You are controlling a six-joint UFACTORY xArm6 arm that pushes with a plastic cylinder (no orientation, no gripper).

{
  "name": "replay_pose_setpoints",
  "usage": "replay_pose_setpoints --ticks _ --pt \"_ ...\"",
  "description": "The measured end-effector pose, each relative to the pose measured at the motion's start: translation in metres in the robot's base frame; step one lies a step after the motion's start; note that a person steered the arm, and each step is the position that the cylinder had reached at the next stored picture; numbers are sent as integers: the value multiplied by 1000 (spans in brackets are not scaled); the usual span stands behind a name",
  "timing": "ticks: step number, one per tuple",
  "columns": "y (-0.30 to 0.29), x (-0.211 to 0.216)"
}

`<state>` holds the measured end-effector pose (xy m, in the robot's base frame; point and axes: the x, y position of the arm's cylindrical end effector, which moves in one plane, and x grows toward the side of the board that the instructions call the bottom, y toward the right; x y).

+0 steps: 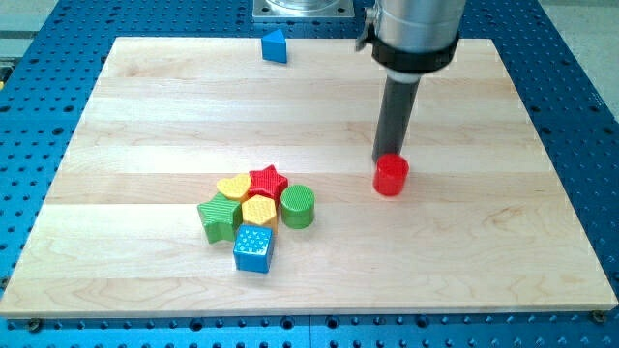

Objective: Move the red circle into the group of blocks

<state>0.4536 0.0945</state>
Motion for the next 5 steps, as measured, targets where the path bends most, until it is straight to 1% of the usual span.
replay_pose_setpoints --ticks 1,2,3,4,5 --pt "12 26" --pt "33 1" --pt "30 18" --pt "6 70" --pt "44 72"
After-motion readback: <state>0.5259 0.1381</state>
